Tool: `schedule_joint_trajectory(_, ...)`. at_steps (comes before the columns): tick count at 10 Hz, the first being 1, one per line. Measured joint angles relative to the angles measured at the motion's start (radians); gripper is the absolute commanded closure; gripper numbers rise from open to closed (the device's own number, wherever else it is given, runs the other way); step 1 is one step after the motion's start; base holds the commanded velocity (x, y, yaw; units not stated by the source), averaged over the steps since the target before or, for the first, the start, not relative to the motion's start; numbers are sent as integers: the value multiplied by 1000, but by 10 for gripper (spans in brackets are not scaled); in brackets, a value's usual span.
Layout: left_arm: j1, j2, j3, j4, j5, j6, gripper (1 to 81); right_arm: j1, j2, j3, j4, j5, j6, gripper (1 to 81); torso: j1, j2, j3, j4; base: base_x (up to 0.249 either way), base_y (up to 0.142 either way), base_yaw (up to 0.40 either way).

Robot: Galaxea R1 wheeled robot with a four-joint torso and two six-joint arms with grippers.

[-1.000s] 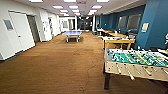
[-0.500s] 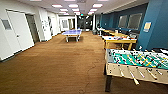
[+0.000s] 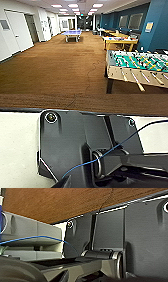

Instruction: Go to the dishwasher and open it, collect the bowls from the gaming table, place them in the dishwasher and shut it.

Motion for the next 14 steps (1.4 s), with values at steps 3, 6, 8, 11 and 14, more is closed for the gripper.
schedule_joint_trajectory(3, -6, 1, -1, 0, -2, 0, 10, 9, 6, -3, 0, 0, 0, 10, 1, 0, 0, 0, 193, 120, 0)
schedule_joint_trajectory(6, -3, -3, -2, 0, 0, 0, 10, 6, 6, -2, 0, 3, 0, 10, 1, 0, 0, 0, 189, 21, 0)
schedule_joint_trajectory(8, -5, 0, -4, 0, -3, -1, 10, 9, 2, -2, -3, 3, 0, 10, 2, 1, 0, 0, 182, 0, 0)
schedule_joint_trajectory(11, 15, -7, -3, -1, 7, -1, 10, -18, 16, -6, -8, -12, -1, 10, -2, -1, 0, 0, 181, 0, 0)
schedule_joint_trajectory(14, -14, 10, 2, -3, -4, 0, 10, 11, -10, -9, -6, -1, -1, 10, -1, 0, 0, 0, 181, 0, 0)
